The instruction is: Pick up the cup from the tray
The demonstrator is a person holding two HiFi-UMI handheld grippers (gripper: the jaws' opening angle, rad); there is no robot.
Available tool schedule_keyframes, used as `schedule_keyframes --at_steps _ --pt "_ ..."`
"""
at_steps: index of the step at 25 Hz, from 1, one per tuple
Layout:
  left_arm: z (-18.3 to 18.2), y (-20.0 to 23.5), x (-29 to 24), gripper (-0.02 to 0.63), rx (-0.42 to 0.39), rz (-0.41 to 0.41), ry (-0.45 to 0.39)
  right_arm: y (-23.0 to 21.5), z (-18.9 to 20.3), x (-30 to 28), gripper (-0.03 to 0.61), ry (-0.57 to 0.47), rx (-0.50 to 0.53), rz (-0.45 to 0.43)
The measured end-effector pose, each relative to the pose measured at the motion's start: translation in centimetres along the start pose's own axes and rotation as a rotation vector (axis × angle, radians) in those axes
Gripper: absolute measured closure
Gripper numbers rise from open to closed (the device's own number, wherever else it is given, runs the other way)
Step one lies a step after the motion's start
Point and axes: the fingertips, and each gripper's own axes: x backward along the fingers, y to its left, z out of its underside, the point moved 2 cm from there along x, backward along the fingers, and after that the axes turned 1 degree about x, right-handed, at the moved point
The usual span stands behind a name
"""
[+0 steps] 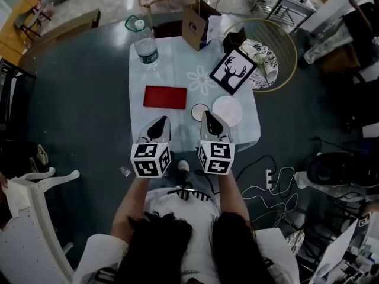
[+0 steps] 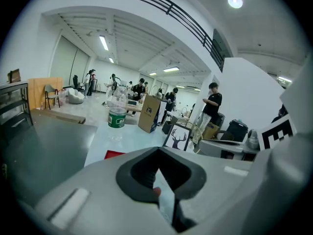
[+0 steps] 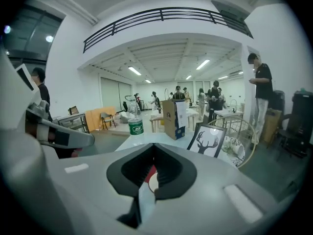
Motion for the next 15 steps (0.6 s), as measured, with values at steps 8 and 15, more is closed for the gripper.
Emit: schedule_keyframes --at_steps 8,15 --pt "0.5 -0.4 1.3 0.614 -0.001 -0.002 -0.015 0.7 1.5 1.1 0.554 0.073 0.000 -0.002" --pt "1.1 -1.1 1.7 0.614 -0.012 0.006 -0.012 1.2 1.9 1.6 0.555 0.097 0.030 -0.011"
